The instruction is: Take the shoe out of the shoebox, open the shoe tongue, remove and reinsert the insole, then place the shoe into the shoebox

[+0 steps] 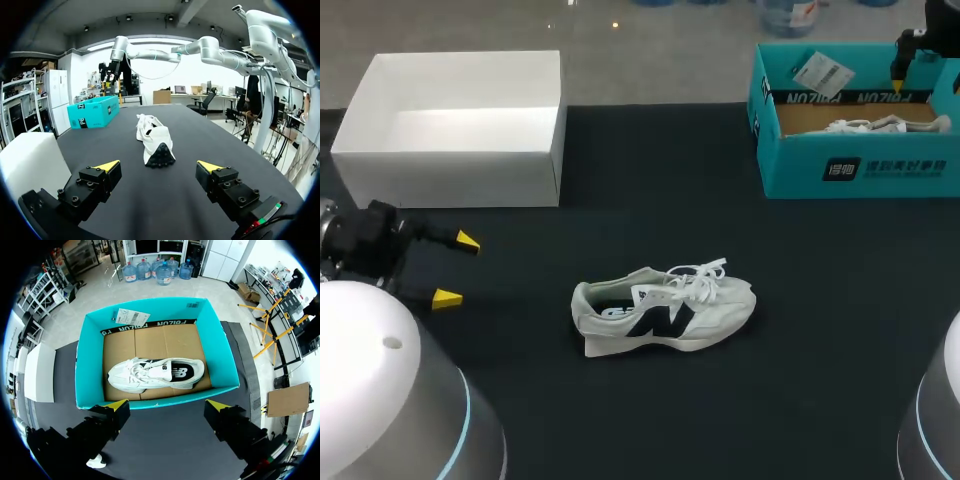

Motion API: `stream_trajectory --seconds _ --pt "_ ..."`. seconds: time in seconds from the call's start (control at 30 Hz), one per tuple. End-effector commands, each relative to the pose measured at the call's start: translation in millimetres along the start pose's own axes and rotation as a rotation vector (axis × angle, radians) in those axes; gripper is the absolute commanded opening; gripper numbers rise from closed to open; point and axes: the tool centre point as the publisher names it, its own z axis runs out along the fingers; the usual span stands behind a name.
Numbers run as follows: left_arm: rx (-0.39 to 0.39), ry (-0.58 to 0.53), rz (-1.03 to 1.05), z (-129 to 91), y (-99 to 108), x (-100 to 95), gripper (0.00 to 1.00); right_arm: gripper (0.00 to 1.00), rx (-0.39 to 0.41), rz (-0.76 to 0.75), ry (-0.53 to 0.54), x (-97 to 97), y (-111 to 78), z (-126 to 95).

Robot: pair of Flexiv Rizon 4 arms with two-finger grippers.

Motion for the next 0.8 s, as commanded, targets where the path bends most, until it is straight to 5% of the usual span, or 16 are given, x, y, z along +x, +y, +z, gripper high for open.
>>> stream_trajectory --seconds 0.03,0.8 --pt "0.103 -0.022 -0.001 7 10 10.1 1.0 1.0 -0.001 0.0 0.0 0.1 -0.1 0" --pt "0.07 -0.056 -0.001 22 25 19.6 1.0 1.0 -0.001 0.0 0.0 0.1 -0.1 0"
